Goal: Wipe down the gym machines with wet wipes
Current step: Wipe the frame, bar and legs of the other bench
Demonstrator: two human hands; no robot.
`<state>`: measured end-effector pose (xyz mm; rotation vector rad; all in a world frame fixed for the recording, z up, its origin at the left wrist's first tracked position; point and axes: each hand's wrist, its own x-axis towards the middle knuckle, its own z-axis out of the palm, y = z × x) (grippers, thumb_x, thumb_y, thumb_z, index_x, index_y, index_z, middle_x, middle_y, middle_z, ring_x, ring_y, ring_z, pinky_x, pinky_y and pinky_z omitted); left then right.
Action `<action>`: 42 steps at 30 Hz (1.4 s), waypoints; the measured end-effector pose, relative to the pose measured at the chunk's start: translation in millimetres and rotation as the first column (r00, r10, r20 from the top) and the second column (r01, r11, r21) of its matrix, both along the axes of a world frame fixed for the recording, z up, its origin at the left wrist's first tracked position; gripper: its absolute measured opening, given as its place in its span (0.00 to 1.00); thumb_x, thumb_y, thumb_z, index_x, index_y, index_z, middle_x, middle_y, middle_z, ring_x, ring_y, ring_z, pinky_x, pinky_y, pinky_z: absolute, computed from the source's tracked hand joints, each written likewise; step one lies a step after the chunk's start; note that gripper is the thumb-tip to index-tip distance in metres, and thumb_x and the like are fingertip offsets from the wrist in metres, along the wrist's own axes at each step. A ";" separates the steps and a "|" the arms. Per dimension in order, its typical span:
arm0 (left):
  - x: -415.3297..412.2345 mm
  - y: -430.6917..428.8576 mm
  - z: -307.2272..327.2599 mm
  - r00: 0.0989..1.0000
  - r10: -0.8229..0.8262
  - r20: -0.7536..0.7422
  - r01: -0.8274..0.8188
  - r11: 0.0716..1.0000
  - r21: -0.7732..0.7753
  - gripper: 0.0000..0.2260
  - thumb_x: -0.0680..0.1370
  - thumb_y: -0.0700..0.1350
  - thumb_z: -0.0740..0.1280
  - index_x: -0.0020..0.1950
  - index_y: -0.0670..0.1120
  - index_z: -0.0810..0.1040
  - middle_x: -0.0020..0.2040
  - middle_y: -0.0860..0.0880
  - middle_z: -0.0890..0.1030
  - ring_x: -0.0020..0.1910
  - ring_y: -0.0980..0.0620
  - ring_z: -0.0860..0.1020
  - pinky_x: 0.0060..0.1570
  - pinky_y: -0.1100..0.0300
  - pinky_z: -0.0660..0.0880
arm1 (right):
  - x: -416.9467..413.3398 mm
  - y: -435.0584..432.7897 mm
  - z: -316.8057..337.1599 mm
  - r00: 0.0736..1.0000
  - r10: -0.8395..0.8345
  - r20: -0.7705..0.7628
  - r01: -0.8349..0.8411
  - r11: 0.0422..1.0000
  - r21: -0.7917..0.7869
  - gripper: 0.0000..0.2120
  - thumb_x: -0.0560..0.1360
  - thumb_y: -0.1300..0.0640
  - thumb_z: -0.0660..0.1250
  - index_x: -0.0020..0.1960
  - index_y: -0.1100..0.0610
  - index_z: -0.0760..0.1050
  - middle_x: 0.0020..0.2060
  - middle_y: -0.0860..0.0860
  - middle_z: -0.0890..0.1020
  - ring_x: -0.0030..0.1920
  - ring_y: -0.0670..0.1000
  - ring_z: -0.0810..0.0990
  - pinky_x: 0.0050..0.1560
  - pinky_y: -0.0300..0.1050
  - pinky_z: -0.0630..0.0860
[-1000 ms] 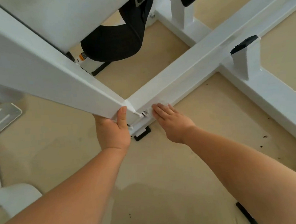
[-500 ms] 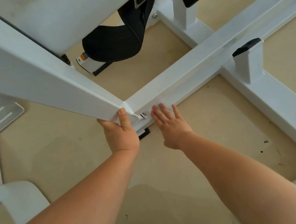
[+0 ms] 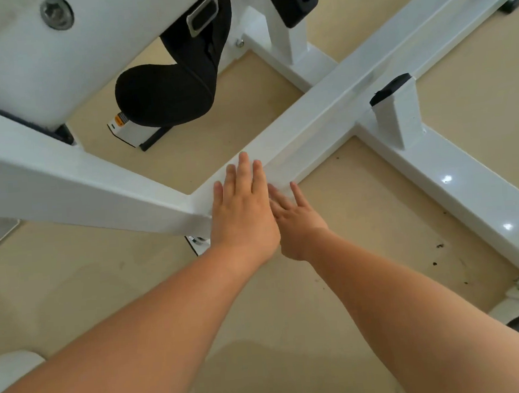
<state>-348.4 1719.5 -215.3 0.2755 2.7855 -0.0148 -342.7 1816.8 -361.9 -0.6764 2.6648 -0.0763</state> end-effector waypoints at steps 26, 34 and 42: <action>-26.5 31.7 -13.8 0.989 -0.095 0.110 0.131 0.908 -0.398 0.47 0.77 0.46 0.67 0.78 0.33 0.34 0.80 0.33 0.37 0.80 0.33 0.46 0.65 0.46 0.75 | -88.7 129.1 15.8 0.855 -0.515 0.068 0.514 0.857 0.026 0.43 0.80 0.62 0.58 0.81 0.50 0.30 0.81 0.49 0.32 0.81 0.55 0.31 0.78 0.60 0.59; -30.0 29.4 -13.0 0.985 -0.122 0.123 0.161 0.902 -0.400 0.46 0.78 0.48 0.67 0.78 0.32 0.35 0.80 0.32 0.38 0.80 0.31 0.45 0.66 0.46 0.74 | -60.7 95.9 7.3 0.958 -0.278 0.064 0.281 0.959 -0.028 0.42 0.79 0.63 0.54 0.81 0.50 0.29 0.81 0.48 0.31 0.80 0.58 0.30 0.66 0.55 0.75; -29.9 27.2 -13.9 0.983 -0.138 0.125 0.178 0.893 -0.415 0.47 0.78 0.48 0.67 0.78 0.32 0.34 0.80 0.32 0.38 0.80 0.32 0.46 0.64 0.48 0.76 | -98.5 129.3 20.2 0.817 -0.567 0.110 0.570 0.821 -0.003 0.44 0.79 0.64 0.58 0.82 0.51 0.30 0.80 0.50 0.30 0.80 0.59 0.29 0.70 0.59 0.72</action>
